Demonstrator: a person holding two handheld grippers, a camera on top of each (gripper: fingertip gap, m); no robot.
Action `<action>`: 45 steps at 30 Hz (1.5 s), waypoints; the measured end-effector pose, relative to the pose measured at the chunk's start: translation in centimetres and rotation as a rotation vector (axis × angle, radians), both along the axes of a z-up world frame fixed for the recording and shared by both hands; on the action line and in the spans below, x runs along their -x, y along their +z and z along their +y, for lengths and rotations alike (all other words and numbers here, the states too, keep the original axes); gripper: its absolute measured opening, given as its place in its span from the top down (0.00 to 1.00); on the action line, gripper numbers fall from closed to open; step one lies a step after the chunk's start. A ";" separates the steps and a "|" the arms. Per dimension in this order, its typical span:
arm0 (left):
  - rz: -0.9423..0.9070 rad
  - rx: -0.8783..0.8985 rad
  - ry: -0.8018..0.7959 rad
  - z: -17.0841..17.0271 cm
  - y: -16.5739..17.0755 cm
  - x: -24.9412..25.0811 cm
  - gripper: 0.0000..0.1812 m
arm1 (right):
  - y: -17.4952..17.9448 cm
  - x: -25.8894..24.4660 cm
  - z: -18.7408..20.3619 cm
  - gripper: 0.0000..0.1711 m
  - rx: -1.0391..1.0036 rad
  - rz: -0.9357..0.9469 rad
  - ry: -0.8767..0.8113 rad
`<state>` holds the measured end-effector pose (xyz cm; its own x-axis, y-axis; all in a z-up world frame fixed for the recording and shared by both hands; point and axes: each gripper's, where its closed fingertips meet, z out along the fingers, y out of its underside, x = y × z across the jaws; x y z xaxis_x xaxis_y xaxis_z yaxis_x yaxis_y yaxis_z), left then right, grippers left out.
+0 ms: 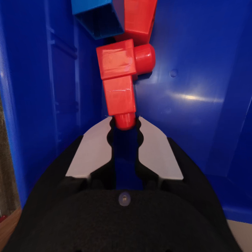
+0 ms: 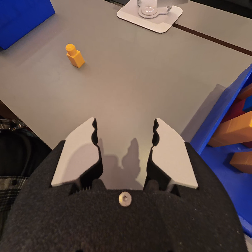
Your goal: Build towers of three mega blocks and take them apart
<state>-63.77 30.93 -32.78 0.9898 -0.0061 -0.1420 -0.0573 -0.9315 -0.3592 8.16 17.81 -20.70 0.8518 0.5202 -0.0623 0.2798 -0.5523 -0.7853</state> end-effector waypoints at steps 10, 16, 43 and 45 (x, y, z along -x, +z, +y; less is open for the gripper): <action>0.223 0.092 -0.302 0.3 6.5 -1.9 0.83 | 0.2 0.1 -0.2 0.56 -0.007 -0.009 0.005; 0.447 0.194 -0.610 1.5 14.8 -8.0 0.84 | 0.2 0.1 -0.5 0.56 -0.017 -0.003 -0.003; 0.883 0.962 -1.318 1.0 5.4 -26.9 0.84 | 0.2 -1.8 -2.5 0.56 0.010 -0.031 -0.037; 0.890 0.973 -1.322 1.2 5.0 -27.0 0.84 | 0.2 -1.8 -2.4 0.56 0.013 -0.034 -0.036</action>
